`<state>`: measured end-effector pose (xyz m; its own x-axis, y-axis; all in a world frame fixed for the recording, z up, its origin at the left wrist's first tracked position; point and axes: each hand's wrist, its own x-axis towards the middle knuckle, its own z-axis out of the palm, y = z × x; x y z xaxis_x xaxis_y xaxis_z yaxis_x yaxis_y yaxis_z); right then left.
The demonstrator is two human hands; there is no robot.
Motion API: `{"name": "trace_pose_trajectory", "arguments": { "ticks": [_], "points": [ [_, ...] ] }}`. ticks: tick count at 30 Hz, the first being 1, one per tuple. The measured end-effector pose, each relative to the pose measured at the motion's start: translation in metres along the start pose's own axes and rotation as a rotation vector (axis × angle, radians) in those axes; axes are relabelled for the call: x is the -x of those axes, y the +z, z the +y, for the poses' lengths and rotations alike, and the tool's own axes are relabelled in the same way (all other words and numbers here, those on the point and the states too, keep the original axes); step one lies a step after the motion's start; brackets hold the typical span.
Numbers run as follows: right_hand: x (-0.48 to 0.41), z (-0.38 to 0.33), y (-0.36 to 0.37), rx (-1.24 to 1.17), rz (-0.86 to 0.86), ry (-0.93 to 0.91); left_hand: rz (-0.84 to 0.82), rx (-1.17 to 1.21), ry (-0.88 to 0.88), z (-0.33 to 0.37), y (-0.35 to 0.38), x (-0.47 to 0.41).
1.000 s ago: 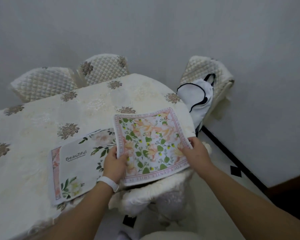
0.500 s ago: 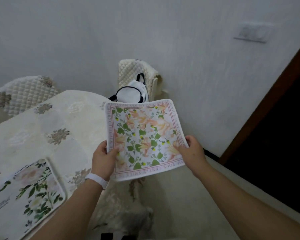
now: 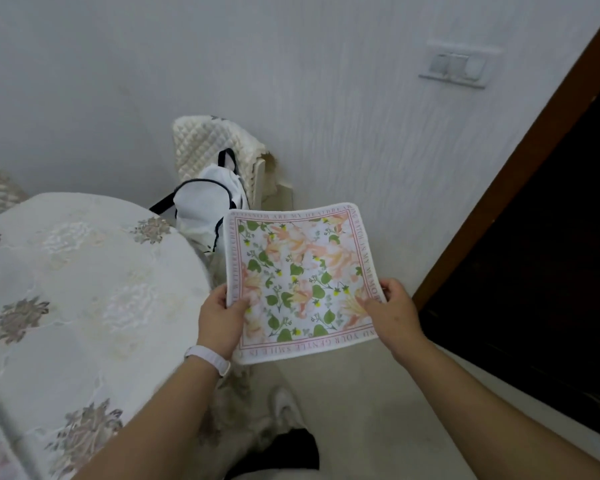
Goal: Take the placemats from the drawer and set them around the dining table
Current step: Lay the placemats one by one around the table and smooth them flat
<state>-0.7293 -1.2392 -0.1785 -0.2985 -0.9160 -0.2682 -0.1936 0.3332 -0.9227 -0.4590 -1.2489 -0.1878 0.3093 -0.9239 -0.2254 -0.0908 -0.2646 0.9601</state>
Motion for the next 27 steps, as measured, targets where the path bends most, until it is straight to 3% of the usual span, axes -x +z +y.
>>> {"name": "trace_pose_trajectory", "arguments": {
  "ticks": [7,13,19,27],
  "points": [
    [-0.087,-0.042,0.022,0.151,0.033,-0.018,-0.064,0.029,0.044,0.02,0.03,-0.112],
    [-0.156,-0.091,0.064,0.275,-0.046,-0.059,-0.018,0.144,-0.037,0.02,0.029,-0.178],
    [-0.206,-0.103,0.096,0.25,-0.093,-0.051,0.022,0.121,-0.069,0.029,0.022,-0.225],
    [-0.285,-0.111,0.133,0.249,-0.268,-0.048,0.207,0.135,-0.097,0.042,0.026,-0.262]
  ]
}}
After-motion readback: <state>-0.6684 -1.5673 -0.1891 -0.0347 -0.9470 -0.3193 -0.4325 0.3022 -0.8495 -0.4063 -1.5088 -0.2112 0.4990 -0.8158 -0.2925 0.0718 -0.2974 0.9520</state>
